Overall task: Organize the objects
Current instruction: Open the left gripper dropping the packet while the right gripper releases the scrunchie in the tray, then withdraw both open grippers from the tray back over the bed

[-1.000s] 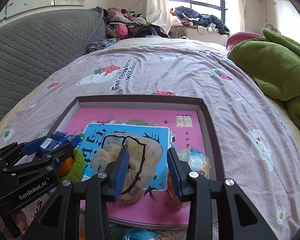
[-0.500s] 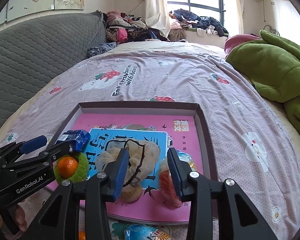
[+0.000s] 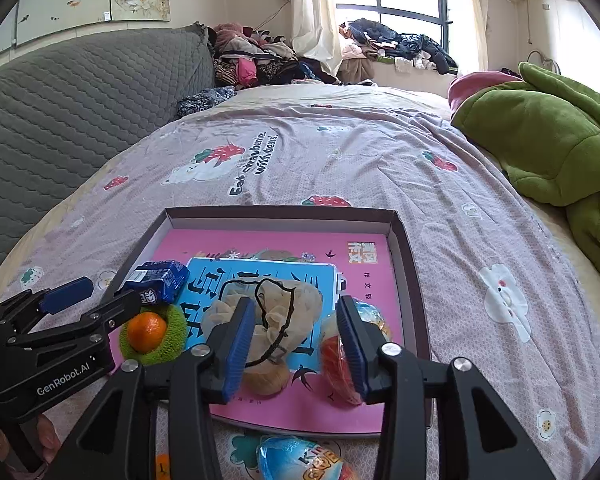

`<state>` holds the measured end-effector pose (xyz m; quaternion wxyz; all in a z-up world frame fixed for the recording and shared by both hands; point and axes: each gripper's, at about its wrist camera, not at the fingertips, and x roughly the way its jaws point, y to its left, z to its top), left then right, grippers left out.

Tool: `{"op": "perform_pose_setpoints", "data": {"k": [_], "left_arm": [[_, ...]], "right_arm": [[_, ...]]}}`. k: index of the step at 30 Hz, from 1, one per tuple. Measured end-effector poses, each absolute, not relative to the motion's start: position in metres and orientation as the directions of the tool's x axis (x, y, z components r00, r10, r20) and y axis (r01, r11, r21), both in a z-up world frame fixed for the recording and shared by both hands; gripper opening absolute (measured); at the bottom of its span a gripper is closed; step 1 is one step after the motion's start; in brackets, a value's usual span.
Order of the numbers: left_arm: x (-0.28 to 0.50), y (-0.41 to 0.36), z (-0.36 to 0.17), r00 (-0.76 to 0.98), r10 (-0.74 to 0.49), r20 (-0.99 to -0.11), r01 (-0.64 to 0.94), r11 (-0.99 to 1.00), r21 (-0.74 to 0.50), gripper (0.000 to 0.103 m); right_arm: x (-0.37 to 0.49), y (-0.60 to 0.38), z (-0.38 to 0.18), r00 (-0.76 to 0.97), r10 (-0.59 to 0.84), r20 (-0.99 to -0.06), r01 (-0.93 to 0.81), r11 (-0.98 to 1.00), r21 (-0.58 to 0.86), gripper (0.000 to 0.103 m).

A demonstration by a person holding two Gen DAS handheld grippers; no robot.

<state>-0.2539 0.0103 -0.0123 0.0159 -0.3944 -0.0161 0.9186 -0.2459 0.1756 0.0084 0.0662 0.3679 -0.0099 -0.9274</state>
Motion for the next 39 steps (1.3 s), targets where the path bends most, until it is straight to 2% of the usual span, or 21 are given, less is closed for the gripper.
{"op": "perform_pose_setpoints", "data": {"k": [2, 21, 25, 31, 35, 39], "left_arm": [[-0.252, 0.010, -0.011, -0.688, 0.039, -0.725, -0.015, -0.999, -0.039, 0.071], [-0.213, 0.018, 0.021, -0.712, 0.054, -0.700, -0.030, -0.998, -0.046, 0.074], [-0.203, 0.019, 0.026, -0.721, 0.053, -0.691, -0.031, -0.999, -0.043, 0.074], [-0.187, 0.020, 0.035, -0.725, 0.063, -0.686, -0.040, -0.998, -0.050, 0.074], [-0.176, 0.021, 0.041, -0.738, 0.056, -0.673, -0.042, -0.998, -0.037, 0.075], [-0.164, 0.022, 0.045, -0.741, 0.063, -0.669, -0.051, -0.998, -0.037, 0.076]], "right_arm": [[-0.245, 0.175, 0.011, -0.722, -0.133, -0.679, 0.119, -0.991, 0.067, 0.050], [-0.212, 0.180, 0.041, -0.748, -0.133, -0.650, 0.133, -0.990, 0.049, 0.051], [-0.202, 0.181, 0.047, -0.765, -0.122, -0.633, 0.135, -0.990, 0.028, 0.058], [-0.186, 0.183, 0.055, -0.775, -0.134, -0.617, 0.151, -0.988, 0.026, 0.060], [-0.175, 0.184, 0.060, -0.781, -0.142, -0.608, 0.160, -0.987, 0.025, 0.068], [-0.165, 0.185, 0.064, -0.782, -0.161, -0.602, 0.171, -0.984, 0.040, 0.068]]}}
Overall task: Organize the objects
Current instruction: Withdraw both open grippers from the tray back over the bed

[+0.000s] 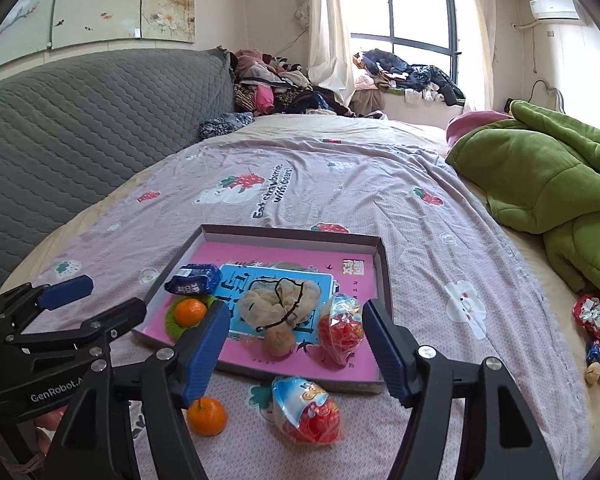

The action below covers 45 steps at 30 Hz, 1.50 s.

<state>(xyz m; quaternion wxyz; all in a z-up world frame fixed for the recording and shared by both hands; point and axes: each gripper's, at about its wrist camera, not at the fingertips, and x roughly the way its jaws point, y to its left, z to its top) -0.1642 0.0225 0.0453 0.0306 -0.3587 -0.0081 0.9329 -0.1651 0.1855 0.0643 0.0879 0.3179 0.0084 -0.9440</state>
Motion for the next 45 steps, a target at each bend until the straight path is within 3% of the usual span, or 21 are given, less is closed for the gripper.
{"op": "perform_pose_setpoints", "data": {"k": [32, 45], "left_arm": [[-0.111, 0.031, 0.055, -0.743, 0.079, -0.665, -0.071, -0.997, -0.038, 0.076], [-0.108, 0.044, 0.033, -0.691, 0.100, -0.715, -0.109, -0.993, -0.033, 0.076]], "right_arm": [[-0.106, 0.200, 0.090, -0.809, -0.189, -0.556, 0.197, -0.979, 0.045, 0.068], [-0.096, 0.201, 0.068, -0.778, -0.190, -0.599, 0.204, -0.978, 0.045, 0.068]]}}
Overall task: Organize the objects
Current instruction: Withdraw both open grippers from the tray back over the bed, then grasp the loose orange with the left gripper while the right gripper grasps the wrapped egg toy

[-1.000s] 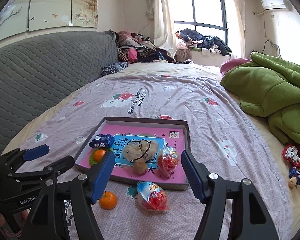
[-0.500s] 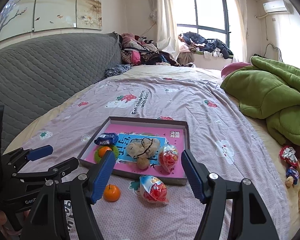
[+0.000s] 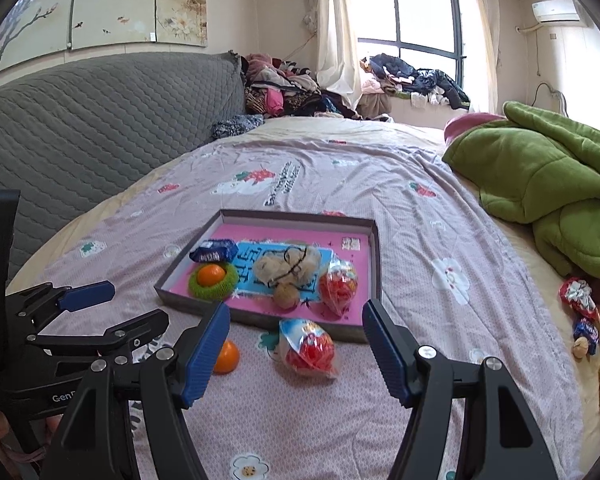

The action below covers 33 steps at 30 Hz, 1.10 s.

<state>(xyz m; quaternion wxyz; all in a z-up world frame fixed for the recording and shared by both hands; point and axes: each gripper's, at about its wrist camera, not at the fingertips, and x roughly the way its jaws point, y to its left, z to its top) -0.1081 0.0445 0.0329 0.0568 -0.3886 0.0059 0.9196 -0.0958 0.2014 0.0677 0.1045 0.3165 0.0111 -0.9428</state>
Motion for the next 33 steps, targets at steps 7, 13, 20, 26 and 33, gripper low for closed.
{"op": "perform_pose_setpoints", "data": {"k": [7, 13, 20, 26, 33], "left_arm": [[-0.110, 0.055, 0.010, -0.647, 0.108, -0.755, -0.134, -0.991, -0.027, 0.076], [-0.112, 0.063, -0.007, -0.619, 0.108, -0.778, -0.159, -0.987, -0.011, 0.076], [-0.116, 0.069, -0.022, -0.602, 0.103, -0.792, -0.171, -0.985, 0.002, 0.076], [-0.125, 0.072, -0.038, -0.587, 0.103, -0.803, -0.177, -0.984, 0.004, 0.076], [-0.134, 0.072, -0.048, -0.583, 0.118, -0.804, -0.189, -0.982, -0.007, 0.076]], "right_arm": [[-0.099, 0.205, 0.046, -0.744, -0.180, -0.644, 0.200, -0.979, 0.042, 0.068], [-0.103, 0.209, 0.033, -0.721, -0.181, -0.669, 0.197, -0.979, 0.052, 0.068], [-0.111, 0.208, 0.019, -0.695, -0.183, -0.695, 0.202, -0.978, 0.055, 0.068], [-0.121, 0.205, 0.005, -0.669, -0.183, -0.720, 0.211, -0.976, 0.053, 0.068], [-0.134, 0.200, -0.006, -0.652, -0.178, -0.737, 0.214, -0.976, 0.046, 0.068]]}}
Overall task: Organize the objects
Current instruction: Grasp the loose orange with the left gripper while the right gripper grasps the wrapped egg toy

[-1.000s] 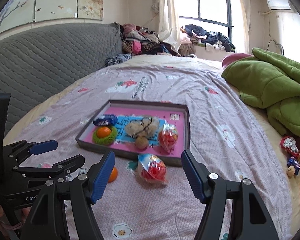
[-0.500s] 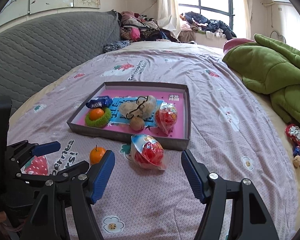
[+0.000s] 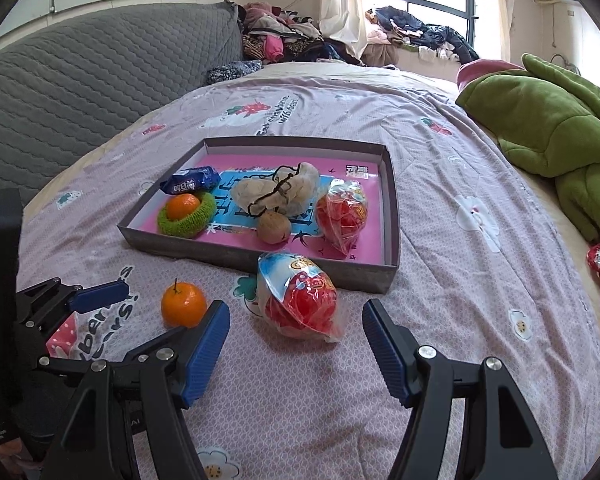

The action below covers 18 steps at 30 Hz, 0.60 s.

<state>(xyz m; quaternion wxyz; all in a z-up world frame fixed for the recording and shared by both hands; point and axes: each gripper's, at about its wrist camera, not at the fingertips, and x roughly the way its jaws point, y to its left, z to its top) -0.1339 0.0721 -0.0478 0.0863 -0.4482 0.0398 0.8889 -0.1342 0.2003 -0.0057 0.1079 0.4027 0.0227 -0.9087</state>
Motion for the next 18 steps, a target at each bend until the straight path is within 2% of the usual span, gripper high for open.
{"op": "perform_pose_setpoints", "data": {"k": [18], "left_arm": [[-0.158, 0.070, -0.066, -0.571, 0.146, -0.808, -0.200, -0.979, -0.036, 0.076]], "right_arm": [[-0.170, 0.195, -0.038, -0.613, -0.160, -0.774, 0.211, -0.977, 0.035, 0.068]]}}
